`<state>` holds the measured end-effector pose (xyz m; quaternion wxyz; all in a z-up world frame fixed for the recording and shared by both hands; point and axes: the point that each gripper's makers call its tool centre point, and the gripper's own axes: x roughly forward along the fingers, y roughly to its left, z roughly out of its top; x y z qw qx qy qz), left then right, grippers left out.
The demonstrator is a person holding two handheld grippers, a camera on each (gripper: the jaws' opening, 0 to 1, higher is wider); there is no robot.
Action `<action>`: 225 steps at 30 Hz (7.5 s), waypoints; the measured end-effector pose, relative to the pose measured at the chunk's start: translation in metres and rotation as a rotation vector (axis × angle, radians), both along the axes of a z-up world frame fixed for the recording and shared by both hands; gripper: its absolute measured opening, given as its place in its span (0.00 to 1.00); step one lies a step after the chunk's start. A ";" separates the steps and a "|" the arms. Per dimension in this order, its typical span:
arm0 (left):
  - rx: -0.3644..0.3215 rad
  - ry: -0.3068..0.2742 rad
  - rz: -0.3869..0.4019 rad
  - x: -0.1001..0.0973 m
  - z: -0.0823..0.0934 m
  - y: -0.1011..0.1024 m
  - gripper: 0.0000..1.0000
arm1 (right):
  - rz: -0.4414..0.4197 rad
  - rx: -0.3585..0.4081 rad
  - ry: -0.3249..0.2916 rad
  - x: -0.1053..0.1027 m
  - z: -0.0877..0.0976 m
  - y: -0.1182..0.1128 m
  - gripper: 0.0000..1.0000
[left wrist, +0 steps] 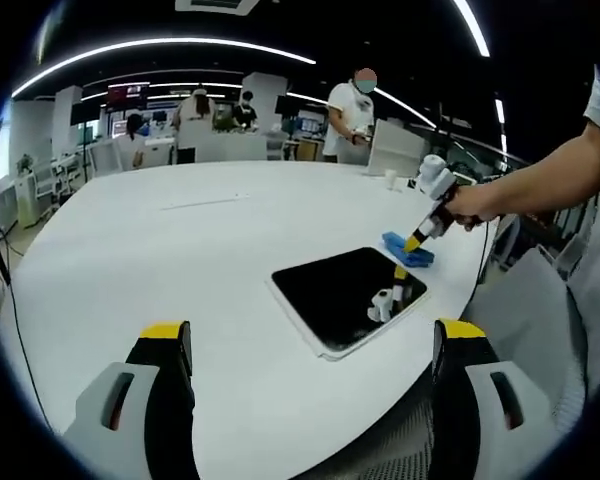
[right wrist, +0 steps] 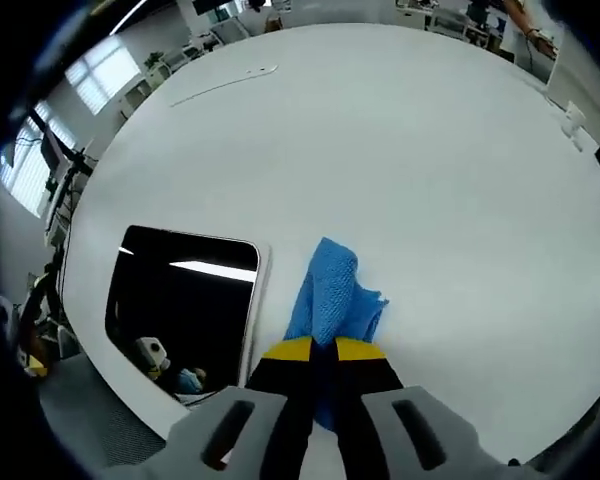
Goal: Wipe the mirror surface with the cleaning cloth until all visible marks leave the cleaned area.
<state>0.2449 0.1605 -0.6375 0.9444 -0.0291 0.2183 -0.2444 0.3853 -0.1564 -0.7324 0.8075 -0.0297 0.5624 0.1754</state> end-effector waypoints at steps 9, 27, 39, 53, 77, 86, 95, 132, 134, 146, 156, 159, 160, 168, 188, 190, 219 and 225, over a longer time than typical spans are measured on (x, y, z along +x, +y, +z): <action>-0.013 0.009 0.000 0.000 -0.003 -0.003 0.99 | 0.001 0.084 -0.004 0.022 0.025 0.042 0.00; -0.058 0.013 0.023 0.001 -0.001 -0.009 0.99 | 0.015 0.028 0.047 0.029 -0.009 0.075 0.00; -0.029 0.009 0.025 0.002 -0.009 -0.008 0.99 | 0.067 0.016 0.032 0.024 -0.005 0.112 0.00; -0.008 0.035 0.020 0.002 -0.016 -0.008 0.99 | 0.164 0.012 0.027 0.020 -0.006 0.160 0.01; -0.007 0.054 0.011 0.001 -0.021 -0.009 0.99 | 0.252 0.040 0.030 0.015 -0.004 0.230 0.01; -0.020 0.054 0.020 0.002 -0.020 -0.008 0.99 | 0.288 0.049 0.029 0.009 -0.001 0.252 0.01; -0.012 0.063 0.015 0.001 -0.022 -0.009 0.99 | 0.312 0.045 0.007 0.013 -0.004 0.258 0.00; 0.003 0.053 0.035 0.001 -0.021 -0.005 0.99 | 0.346 0.071 0.040 -0.029 -0.004 0.257 0.01; -0.009 0.066 0.034 0.000 -0.022 -0.007 0.99 | 0.327 0.081 0.036 -0.030 -0.004 0.257 0.00; -0.004 0.076 0.019 -0.001 -0.025 -0.007 0.99 | 0.329 0.085 0.046 -0.025 -0.008 0.256 0.00; -0.009 0.079 0.025 0.000 -0.026 -0.007 0.99 | 0.343 0.076 0.047 -0.030 -0.003 0.241 0.00; -0.010 0.073 0.025 0.000 -0.025 -0.007 0.99 | 0.339 0.078 0.047 -0.032 -0.001 0.236 0.00; -0.012 0.072 0.028 0.001 -0.025 -0.006 0.99 | 0.338 0.079 0.047 -0.032 -0.001 0.235 0.00; -0.013 0.074 0.028 0.000 -0.025 -0.006 0.99 | 0.348 0.063 0.049 -0.030 -0.003 0.229 0.00; -0.005 0.067 0.026 0.000 -0.023 -0.006 0.99 | 0.341 0.063 0.062 -0.021 -0.007 0.202 0.00; -0.007 0.065 0.028 0.000 -0.022 -0.006 0.99 | 0.339 0.059 0.062 -0.019 -0.009 0.200 0.00; -0.003 0.066 0.034 0.001 -0.024 -0.005 0.99 | 0.287 0.075 0.075 -0.019 -0.004 0.149 0.00; 0.000 0.070 0.028 0.001 -0.026 -0.005 0.99 | 0.271 0.074 0.066 -0.020 -0.004 0.143 0.00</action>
